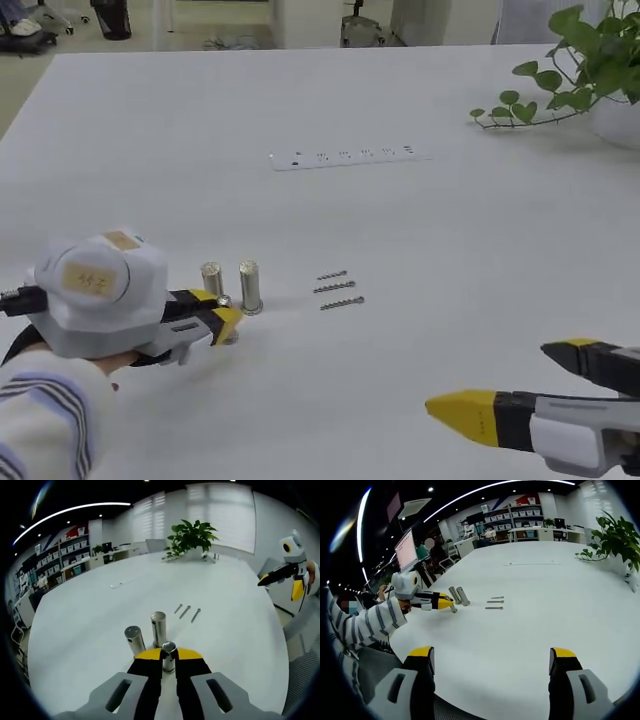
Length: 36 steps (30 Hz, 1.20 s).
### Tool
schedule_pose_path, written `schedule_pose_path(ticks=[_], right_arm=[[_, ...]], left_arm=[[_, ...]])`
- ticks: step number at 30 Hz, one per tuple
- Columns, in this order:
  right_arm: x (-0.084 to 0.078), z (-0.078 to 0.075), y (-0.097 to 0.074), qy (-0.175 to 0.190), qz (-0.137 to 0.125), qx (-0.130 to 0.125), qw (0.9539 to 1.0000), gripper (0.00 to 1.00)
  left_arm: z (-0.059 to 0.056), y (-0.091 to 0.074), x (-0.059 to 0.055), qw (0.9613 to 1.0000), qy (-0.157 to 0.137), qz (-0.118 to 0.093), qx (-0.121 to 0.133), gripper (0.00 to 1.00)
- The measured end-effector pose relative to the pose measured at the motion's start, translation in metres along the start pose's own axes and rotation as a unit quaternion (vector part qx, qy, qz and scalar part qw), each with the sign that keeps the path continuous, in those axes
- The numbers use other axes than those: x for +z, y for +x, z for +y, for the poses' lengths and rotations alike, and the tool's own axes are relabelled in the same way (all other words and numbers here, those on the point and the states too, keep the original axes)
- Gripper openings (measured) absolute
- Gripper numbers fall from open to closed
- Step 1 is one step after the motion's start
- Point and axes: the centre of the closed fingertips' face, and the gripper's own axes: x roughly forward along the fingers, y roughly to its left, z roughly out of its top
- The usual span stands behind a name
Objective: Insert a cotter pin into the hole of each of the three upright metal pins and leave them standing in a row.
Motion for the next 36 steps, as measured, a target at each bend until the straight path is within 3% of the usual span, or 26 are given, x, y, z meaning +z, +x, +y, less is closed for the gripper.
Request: schedule_pose_path(ticks=[5,7,11,18,24,36], right_arm=[[0.000,0.002,-0.001,-0.004,0.002,0.005,1.0000,0.94],[0.000,0.003,0.000,-0.004,0.002,0.008,1.0000,0.93],[0.002,0.000,0.000,0.006,-0.008,-0.001,0.9999,0.94],[0.002,0.002,-0.002,-0.005,-0.009,0.003,0.9999,0.94],[0.002,0.007,0.000,-0.012,-0.006,0.011,0.9998,0.94],[0.001,0.015,0.003,-0.019,-0.002,0.024,0.9995,0.93]], left_arm=[[-0.003,-0.008,0.009,0.9999,-0.003,-0.010,0.002,0.05],[-0.004,-0.012,0.013,0.9996,0.023,-0.011,0.008,0.05],[-0.009,-0.018,0.015,0.9995,0.031,-0.006,0.007,0.05],[-0.025,-0.032,0.025,0.9980,0.058,-0.023,-0.013,0.05],[-0.042,-0.038,0.019,0.9948,0.096,-0.011,-0.034,0.05],[-0.079,-0.042,0.006,0.9902,0.120,-0.009,-0.072,0.05]])
